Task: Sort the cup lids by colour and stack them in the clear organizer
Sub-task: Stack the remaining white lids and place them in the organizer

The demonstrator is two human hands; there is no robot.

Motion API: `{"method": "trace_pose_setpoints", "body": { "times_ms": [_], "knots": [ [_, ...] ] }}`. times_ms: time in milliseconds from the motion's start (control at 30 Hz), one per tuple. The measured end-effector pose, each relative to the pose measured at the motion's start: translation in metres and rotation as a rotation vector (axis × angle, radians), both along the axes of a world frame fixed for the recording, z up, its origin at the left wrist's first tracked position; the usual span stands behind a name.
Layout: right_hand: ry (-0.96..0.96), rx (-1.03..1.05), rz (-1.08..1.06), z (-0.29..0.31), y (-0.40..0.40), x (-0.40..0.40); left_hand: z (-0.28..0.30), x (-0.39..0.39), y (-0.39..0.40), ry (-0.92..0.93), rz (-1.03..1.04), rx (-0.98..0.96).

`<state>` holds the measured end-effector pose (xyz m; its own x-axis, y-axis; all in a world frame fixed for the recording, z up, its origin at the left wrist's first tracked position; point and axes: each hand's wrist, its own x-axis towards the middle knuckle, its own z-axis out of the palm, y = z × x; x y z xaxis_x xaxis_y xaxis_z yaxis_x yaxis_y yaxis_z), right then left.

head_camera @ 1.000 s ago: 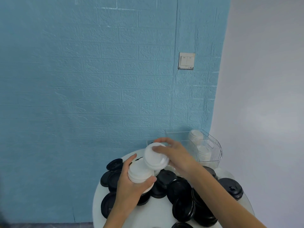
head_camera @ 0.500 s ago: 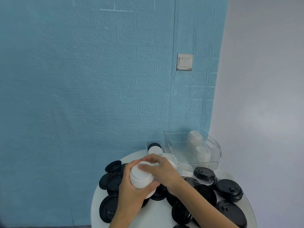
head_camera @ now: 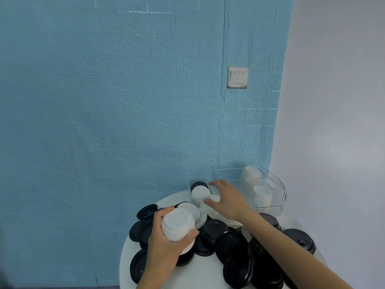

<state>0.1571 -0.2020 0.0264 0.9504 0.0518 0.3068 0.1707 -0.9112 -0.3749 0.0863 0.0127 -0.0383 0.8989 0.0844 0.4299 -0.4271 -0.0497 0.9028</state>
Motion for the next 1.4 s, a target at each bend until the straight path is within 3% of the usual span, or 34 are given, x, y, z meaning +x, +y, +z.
{"method": "trace_pose_setpoints", "body": {
  "times_ms": [133, 467, 767, 967, 1400],
  "knots": [
    [0.153, -0.217, -0.063, -0.016, -0.013, 0.014, -0.001, 0.002, 0.0, -0.008, -0.005, 0.002],
    [0.0, -0.313, -0.035, -0.03, -0.013, 0.011, -0.001, 0.005, -0.002, -0.013, -0.01, 0.001],
    [0.002, -0.316, -0.059, -0.029, -0.016, 0.011, -0.001, 0.003, -0.005, -0.012, -0.031, 0.013],
    [-0.061, -0.19, -0.103, -0.016, -0.018, 0.008, -0.004, 0.006, -0.005, -0.009, -0.034, 0.027],
    [0.163, -0.317, -0.053, -0.035, -0.006, -0.005, -0.01, 0.006, -0.005, -0.001, -0.042, 0.016]
  ]
}}
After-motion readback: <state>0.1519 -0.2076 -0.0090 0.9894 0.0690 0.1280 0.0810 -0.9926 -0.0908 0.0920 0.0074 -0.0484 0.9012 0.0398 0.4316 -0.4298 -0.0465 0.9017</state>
